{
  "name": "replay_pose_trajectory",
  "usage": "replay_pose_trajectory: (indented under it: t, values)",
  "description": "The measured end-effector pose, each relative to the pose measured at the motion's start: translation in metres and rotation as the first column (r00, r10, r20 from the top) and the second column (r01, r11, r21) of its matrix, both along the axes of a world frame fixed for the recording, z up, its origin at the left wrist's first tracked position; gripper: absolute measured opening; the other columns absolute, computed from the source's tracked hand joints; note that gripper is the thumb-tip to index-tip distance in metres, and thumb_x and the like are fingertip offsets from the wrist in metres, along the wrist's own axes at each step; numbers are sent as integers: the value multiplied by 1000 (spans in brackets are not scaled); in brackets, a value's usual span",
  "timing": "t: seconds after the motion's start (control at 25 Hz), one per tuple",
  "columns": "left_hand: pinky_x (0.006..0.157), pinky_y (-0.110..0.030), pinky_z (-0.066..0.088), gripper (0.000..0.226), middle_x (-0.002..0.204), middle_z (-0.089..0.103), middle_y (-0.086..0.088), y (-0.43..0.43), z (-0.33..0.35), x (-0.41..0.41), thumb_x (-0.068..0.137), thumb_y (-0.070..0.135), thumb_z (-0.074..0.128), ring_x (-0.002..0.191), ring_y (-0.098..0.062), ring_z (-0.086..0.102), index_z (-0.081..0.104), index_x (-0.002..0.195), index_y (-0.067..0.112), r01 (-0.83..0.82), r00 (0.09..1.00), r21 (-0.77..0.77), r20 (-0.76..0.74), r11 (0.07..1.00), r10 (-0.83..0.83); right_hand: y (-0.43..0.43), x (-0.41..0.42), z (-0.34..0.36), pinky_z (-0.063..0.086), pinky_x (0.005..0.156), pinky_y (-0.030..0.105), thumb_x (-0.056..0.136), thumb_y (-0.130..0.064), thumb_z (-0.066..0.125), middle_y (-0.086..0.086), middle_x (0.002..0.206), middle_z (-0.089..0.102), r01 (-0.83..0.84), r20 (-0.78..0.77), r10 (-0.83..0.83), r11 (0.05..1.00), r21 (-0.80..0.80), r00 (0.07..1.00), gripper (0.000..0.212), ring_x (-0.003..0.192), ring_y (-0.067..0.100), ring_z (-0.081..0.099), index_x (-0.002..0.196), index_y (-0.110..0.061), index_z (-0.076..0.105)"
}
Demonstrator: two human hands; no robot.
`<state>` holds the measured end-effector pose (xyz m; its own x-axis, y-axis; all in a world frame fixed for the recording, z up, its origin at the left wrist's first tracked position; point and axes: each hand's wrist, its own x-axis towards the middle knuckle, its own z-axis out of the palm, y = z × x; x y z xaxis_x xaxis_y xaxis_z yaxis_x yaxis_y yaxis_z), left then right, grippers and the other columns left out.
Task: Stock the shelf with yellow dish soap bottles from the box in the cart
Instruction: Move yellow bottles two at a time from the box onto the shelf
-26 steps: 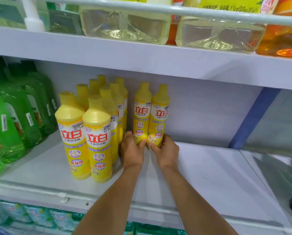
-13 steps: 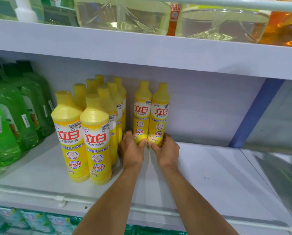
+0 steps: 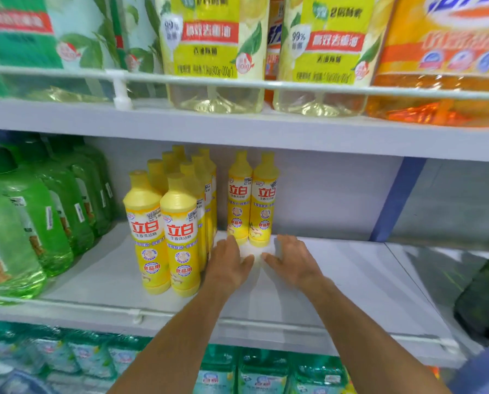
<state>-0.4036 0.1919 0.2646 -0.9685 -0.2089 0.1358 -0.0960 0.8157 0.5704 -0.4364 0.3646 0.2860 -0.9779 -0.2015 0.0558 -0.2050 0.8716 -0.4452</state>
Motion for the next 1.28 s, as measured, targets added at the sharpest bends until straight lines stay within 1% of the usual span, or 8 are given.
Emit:
replay_pose_trajectory:
  t: [0.04, 0.16, 0.32, 0.56, 0.68, 0.84, 1.12, 1.28]
  values:
    - [105, -43, 43, 57, 134, 52, -8, 1, 7, 12, 91, 51, 58, 126, -30, 48, 46, 133, 15, 63, 997, -108, 48, 992, -58, 7, 11, 9, 39, 109, 38, 93, -55, 57, 9, 146, 48, -40, 7, 40, 996, 75, 999, 66, 138, 29, 39, 142, -13, 44]
    - [101, -43, 42, 56, 130, 54, -9, 4, 29, 50, 93, 59, 47, 121, -30, 48, 47, 127, 15, 208, 978, -366, 79, 907, -192, 16, 53, 34, 36, 114, 43, 95, -59, 52, 10, 155, 38, -74, 27, 70, 973, 219, 997, 73, 146, 30, 29, 148, -11, 37]
    - [101, -44, 42, 63, 131, 53, -14, -2, 56, 108, 96, 59, 42, 123, -32, 48, 44, 136, 11, 290, 956, -494, 117, 820, -267, 13, 121, 59, 37, 114, 44, 95, -61, 48, 12, 155, 37, -51, -19, 59, 954, 294, 998, 75, 145, 31, 30, 150, -12, 36]
    - [97, -45, 45, 64, 128, 55, -15, -44, 70, 220, 94, 62, 44, 119, -34, 51, 42, 135, 12, 297, 953, -532, 114, 793, -281, -16, 236, 64, 36, 115, 44, 97, -60, 46, 12, 157, 36, -38, -47, 56, 945, 325, 997, 74, 145, 32, 30, 153, -14, 32]
    - [96, -45, 46, 67, 128, 56, -16, -77, 53, 286, 95, 62, 43, 119, -35, 53, 42, 138, 11, 301, 953, -534, 138, 790, -270, -38, 295, 44, 41, 109, 47, 96, -62, 47, 13, 148, 44, -33, -15, 39, 948, 318, 999, 71, 139, 35, 38, 148, -15, 38]
    - [101, -46, 43, 70, 131, 54, -15, -114, 11, 358, 94, 64, 41, 123, -34, 51, 40, 141, 13, 328, 943, -548, 242, 769, -229, -68, 357, 0, 41, 110, 50, 97, -61, 46, 14, 153, 39, -65, 52, 50, 929, 364, 997, 74, 142, 35, 34, 152, -14, 33]
    - [112, -52, 35, 71, 151, 40, -15, -143, -68, 409, 98, 60, 37, 139, -36, 37, 28, 152, 15, 393, 888, -462, 416, 795, -197, -116, 397, -74, 41, 110, 54, 98, -62, 43, 15, 157, 35, -187, 190, 120, 901, 391, 974, 78, 144, 36, 32, 157, -15, 23]
    - [113, -52, 34, 72, 151, 41, -16, -147, -121, 422, 95, 62, 43, 141, -37, 36, 32, 149, 15, 407, 846, -402, 505, 820, -172, -124, 407, -133, 41, 110, 52, 98, -59, 45, 14, 156, 35, -225, 278, 128, 908, 354, 952, 74, 145, 35, 31, 155, -15, 28]
